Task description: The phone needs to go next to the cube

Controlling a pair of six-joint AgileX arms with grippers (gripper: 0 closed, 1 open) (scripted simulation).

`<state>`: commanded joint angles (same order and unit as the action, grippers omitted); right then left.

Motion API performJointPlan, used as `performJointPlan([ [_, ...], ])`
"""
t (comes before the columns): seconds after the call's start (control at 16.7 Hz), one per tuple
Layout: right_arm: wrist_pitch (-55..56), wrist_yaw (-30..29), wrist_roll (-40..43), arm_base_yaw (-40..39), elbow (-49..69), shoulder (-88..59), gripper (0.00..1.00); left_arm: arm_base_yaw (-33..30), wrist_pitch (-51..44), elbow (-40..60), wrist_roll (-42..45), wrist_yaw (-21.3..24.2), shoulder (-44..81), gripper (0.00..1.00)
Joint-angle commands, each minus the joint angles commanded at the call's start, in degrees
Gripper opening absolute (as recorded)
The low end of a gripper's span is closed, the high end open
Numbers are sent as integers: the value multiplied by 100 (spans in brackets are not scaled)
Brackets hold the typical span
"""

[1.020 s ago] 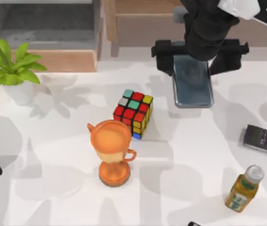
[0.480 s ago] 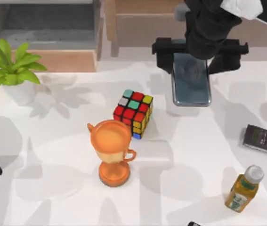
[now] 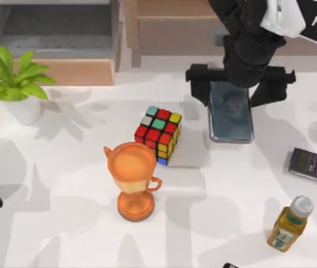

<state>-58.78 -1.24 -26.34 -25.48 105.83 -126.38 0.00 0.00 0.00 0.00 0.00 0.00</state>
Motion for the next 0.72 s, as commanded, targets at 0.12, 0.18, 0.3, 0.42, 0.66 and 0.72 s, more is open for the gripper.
performJointPlan([
  [0.12, 25, 33, 2, 19, -152, -145, 0, 0, 0, 0, 0, 0, 0, 100],
  [0.18, 35, 46, 3, 26, -234, -231, 0, 0, 0, 0, 0, 0, 0, 100],
  [0.3, 48, 59, 4, 32, -407, -430, 0, 0, 0, 0, 0, 0, 0, 100],
  [0.42, 53, 62, 5, 33, -502, -537, 0, 0, 0, 0, 0, 0, 0, 100],
  [0.66, 53, 62, 5, 33, -502, -537, 0, 0, 0, 0, 0, 0, 0, 100],
  [0.72, 53, 62, 5, 33, -502, -537, 0, 0, 0, 0, 0, 0, 0, 100],
])
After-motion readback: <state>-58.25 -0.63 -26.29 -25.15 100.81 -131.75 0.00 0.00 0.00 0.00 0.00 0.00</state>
